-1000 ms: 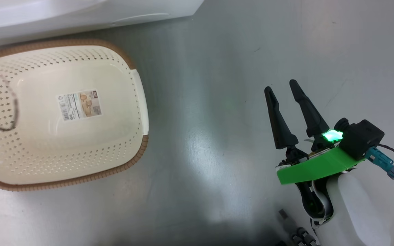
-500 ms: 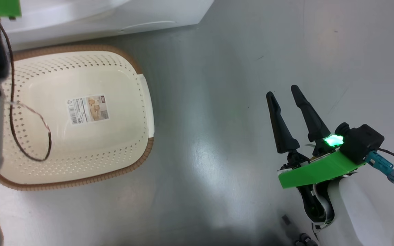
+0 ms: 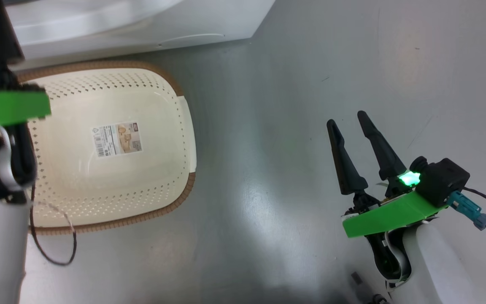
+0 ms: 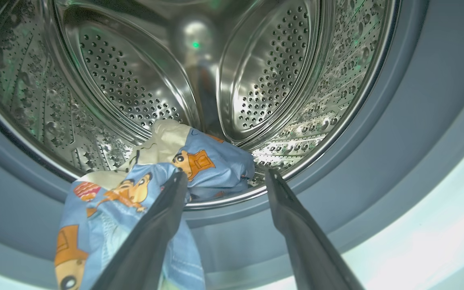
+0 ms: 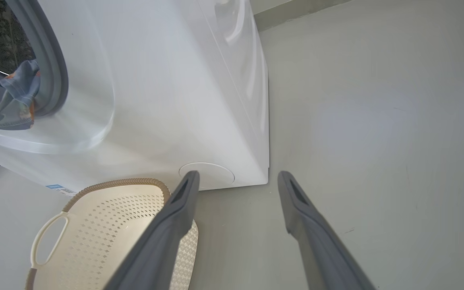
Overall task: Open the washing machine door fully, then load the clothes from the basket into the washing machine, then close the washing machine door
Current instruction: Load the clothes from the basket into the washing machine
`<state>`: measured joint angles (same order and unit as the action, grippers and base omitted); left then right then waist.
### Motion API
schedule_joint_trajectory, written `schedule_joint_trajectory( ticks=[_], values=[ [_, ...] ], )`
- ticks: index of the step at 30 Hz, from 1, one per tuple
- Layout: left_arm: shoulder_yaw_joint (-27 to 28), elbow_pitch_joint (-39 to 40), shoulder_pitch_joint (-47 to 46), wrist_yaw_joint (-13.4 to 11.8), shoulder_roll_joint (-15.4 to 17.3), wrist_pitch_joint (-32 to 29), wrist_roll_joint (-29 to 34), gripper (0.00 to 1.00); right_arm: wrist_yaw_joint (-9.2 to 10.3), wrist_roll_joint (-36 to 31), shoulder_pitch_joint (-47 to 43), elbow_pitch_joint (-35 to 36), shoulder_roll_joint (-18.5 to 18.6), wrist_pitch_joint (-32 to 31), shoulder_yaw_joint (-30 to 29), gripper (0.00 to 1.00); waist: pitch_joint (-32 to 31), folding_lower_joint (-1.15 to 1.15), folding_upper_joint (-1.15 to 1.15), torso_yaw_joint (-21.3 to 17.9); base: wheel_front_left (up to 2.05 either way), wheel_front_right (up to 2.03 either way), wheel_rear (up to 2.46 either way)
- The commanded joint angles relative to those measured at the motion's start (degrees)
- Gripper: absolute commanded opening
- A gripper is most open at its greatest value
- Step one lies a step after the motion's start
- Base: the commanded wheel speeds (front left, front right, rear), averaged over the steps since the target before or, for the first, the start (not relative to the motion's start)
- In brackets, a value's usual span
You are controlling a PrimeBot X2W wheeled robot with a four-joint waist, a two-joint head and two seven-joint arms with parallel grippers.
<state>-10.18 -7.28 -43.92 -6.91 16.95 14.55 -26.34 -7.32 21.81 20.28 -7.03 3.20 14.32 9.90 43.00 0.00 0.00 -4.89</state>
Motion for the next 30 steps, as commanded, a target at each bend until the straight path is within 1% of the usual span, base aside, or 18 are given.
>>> schedule_joint_trajectory(
  ticks=[1,3,10,18,24,30],
  values=[
    [2.2,2.4,2.8,-0.5,2.0,0.4,1.5,1.00,-0.17,-0.1,-2.5,0.9,-0.3,0.7,1.3,1.00,-0.1,0.00,0.00,0.1,0.00,0.00,0.00],
    [3.3,3.8,5.7,-0.6,1.4,0.4,2.4,1.00,-0.17,-0.2,-2.6,0.9,-0.3,0.7,1.4,1.00,-0.3,0.00,0.00,0.1,0.00,0.00,0.00],
    [6.8,6.6,14.5,0.2,-1.4,0.4,5.1,1.00,-0.17,-0.4,-2.8,0.8,-0.3,0.7,1.7,1.00,-0.8,0.00,0.00,0.3,0.00,0.00,0.00],
    [11.4,8.3,23.4,1.4,-6.0,0.4,7.8,1.00,-0.17,-0.5,-2.8,0.8,-0.3,0.7,1.8,1.00,-0.6,0.00,0.00,0.3,0.00,0.00,0.00],
    [14.6,8.8,28.7,3.0,-8.5,0.4,10.3,1.00,-0.17,-0.6,-2.5,0.6,-0.3,0.7,2.1,1.00,-0.5,0.00,0.00,0.2,0.00,0.00,0.00],
    [16.0,7.7,33.3,4.4,-10.8,0.4,11.4,1.00,-0.17,-0.6,-2.3,0.3,-0.3,0.7,2.3,1.00,-0.6,0.00,0.00,0.1,0.00,0.00,0.00]
  ],
)
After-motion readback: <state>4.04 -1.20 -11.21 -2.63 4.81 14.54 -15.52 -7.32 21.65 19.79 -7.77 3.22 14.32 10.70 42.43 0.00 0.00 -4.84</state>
